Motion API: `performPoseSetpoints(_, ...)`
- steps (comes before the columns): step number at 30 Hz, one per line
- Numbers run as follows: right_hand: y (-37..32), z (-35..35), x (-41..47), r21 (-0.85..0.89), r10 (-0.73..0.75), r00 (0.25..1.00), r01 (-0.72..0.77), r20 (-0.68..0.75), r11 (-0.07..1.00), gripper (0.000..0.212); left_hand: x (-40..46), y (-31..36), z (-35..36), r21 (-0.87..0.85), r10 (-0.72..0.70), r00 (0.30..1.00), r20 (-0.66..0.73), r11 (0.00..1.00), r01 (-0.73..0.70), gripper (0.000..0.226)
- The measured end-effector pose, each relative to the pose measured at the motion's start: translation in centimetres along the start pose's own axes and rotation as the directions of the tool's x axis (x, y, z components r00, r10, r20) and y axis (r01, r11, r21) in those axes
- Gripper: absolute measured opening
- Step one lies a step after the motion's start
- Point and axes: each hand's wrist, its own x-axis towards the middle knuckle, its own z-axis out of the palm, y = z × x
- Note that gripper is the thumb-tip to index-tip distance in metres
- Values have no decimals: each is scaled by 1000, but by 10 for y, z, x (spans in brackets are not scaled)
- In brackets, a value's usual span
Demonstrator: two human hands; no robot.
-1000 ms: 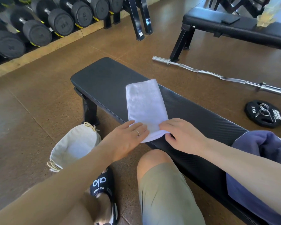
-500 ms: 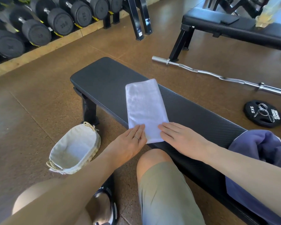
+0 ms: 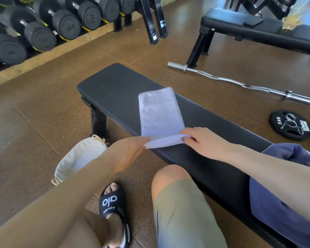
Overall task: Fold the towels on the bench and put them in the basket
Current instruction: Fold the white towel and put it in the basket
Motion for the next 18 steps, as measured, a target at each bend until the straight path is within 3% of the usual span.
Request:
performPoseSetpoints(3,0,-4,9,126,64,998,-61,-14,990,24,5,-5,-2,-278,-59,994,-95,960,30,17)
performPoseSetpoints(6,1,-1,18,203,145,988,-129,-62,971,35,13,-6,-3,-450,-227,973,-37,873,186,32)
performPoseSetpoints(12,1,12,29,329,290,945,-229,-150,916,45,30,-3,4,-559,-412,909,72,738,378,33)
performPoseSetpoints(18,-1,23,37,398,368,899,-255,-239,881,38,41,-7,4,-604,-475,876,86,674,425,44)
